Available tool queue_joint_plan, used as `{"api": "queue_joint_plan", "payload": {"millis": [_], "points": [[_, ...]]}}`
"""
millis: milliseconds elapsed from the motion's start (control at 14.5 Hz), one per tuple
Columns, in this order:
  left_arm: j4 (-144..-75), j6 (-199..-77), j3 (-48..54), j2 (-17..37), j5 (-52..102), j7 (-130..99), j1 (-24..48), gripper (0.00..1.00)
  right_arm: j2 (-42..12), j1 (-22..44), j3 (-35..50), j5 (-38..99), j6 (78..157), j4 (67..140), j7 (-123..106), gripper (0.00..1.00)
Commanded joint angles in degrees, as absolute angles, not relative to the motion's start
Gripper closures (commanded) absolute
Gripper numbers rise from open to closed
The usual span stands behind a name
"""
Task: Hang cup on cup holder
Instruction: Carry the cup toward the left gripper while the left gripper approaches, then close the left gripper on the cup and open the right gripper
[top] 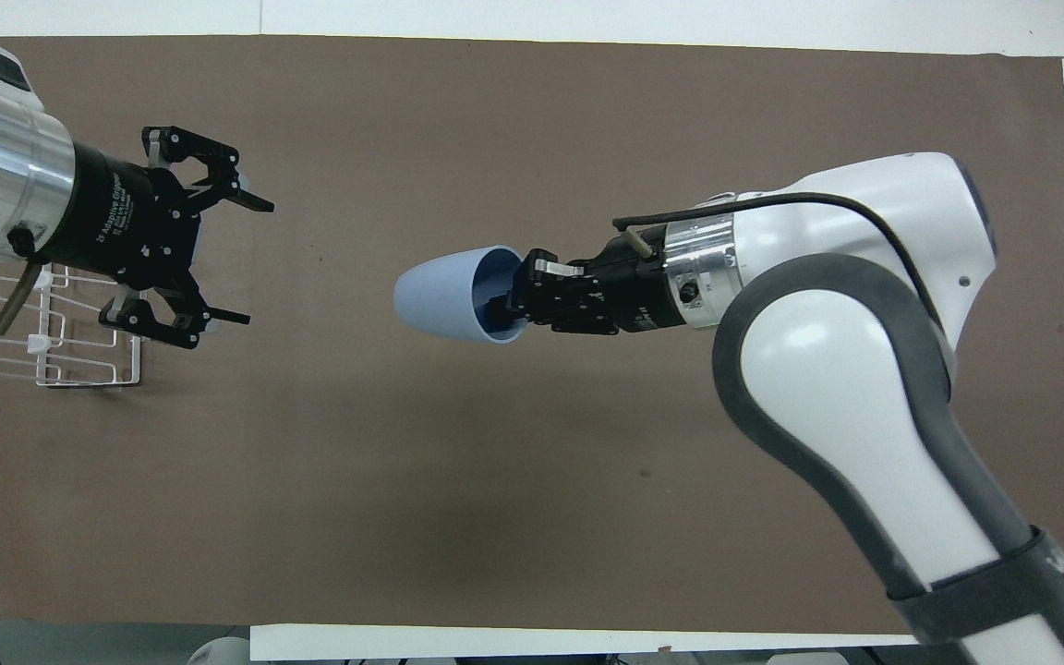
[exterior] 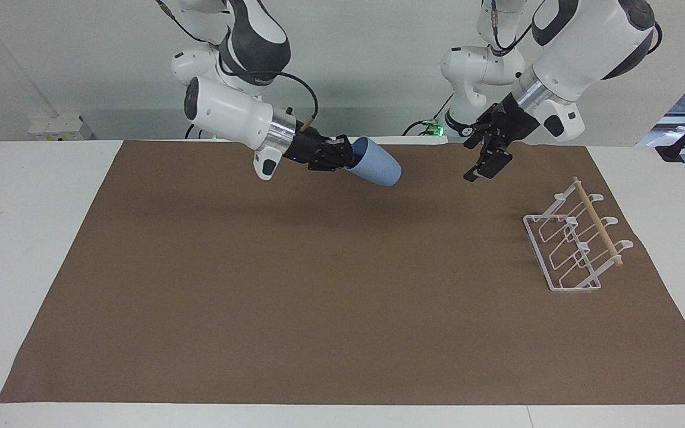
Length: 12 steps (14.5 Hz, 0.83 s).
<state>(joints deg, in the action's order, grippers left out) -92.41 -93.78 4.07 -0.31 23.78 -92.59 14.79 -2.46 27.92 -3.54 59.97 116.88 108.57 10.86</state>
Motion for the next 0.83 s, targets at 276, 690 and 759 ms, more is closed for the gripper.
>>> {"api": "queue_joint_plan", "payload": {"millis": [276,690,759], "points": [[-96.6,-100.0,3.5,-1.1,32.7,-105.2,20.6,0.00,-2.7,35.1,-3.9,64.2,125.2,108.8,16.2,0.98],[-103.6,-102.2,3.5,-2.4,32.6,-104.7,25.0,0.00,-2.8,35.5,-3.9,65.7,125.7,108.5,16.7,0.98],[-104.0,-102.2,3.5,-2.5,32.6,-104.5,25.0,0.00,-2.8,35.5,-3.9,65.7,125.7,108.5,16.7,0.98]]}}
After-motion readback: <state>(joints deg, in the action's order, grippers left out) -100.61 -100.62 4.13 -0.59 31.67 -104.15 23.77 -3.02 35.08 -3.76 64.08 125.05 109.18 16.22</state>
